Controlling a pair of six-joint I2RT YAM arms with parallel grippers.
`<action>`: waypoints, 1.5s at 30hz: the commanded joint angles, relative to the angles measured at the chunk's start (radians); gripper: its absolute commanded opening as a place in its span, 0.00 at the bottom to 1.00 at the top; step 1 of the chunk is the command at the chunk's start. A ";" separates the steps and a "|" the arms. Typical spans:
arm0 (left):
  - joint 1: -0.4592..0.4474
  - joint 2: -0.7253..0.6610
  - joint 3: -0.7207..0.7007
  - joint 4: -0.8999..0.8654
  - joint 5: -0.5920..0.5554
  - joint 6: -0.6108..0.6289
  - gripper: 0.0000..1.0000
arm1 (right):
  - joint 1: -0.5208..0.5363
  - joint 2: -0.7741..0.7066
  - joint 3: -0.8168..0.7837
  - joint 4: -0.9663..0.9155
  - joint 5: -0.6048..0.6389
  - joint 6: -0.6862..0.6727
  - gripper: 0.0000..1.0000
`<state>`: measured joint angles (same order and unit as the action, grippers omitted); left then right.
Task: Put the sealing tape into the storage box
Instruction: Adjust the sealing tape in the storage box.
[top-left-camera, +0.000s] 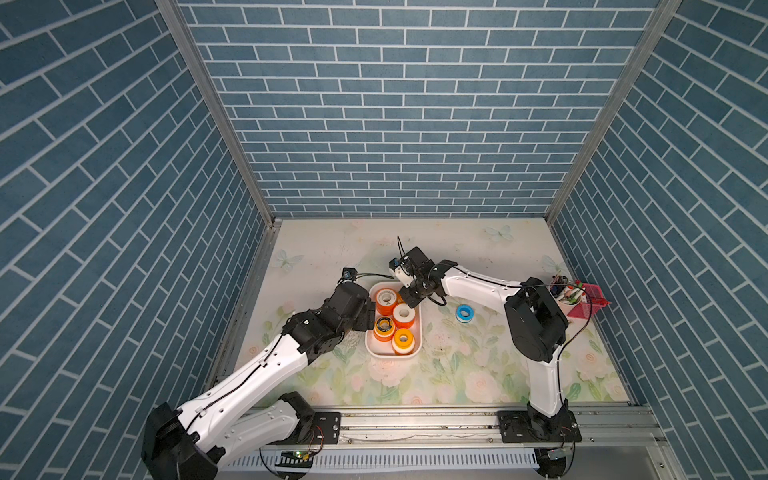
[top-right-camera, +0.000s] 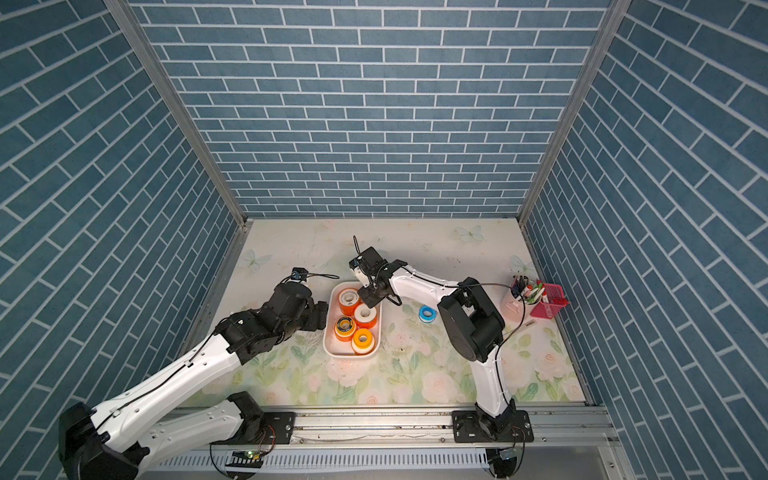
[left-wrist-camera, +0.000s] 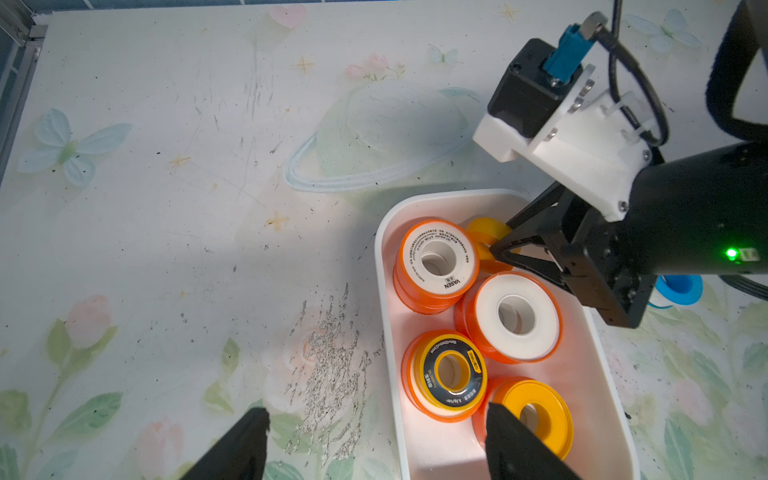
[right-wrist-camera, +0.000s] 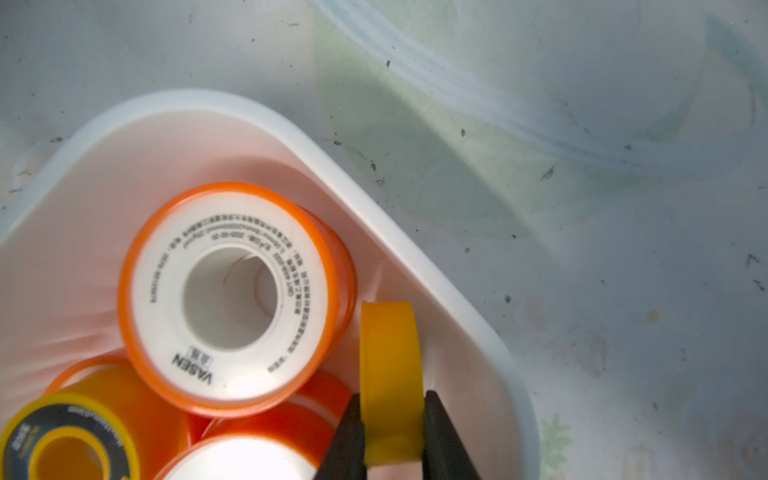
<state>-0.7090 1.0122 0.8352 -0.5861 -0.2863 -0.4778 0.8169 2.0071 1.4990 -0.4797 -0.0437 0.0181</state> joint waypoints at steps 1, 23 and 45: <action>0.008 0.000 -0.015 0.001 -0.002 0.005 0.85 | -0.002 -0.089 -0.015 0.015 0.016 0.003 0.19; 0.008 -0.011 -0.015 0.001 -0.006 0.004 0.85 | -0.001 -0.100 -0.046 0.197 -0.390 0.191 0.18; 0.009 -0.003 -0.015 0.003 -0.001 0.008 0.85 | -0.018 -0.009 -0.046 0.248 -0.415 0.247 0.28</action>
<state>-0.7071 1.0115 0.8352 -0.5861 -0.2867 -0.4774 0.8036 1.9774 1.4536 -0.2443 -0.4385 0.2462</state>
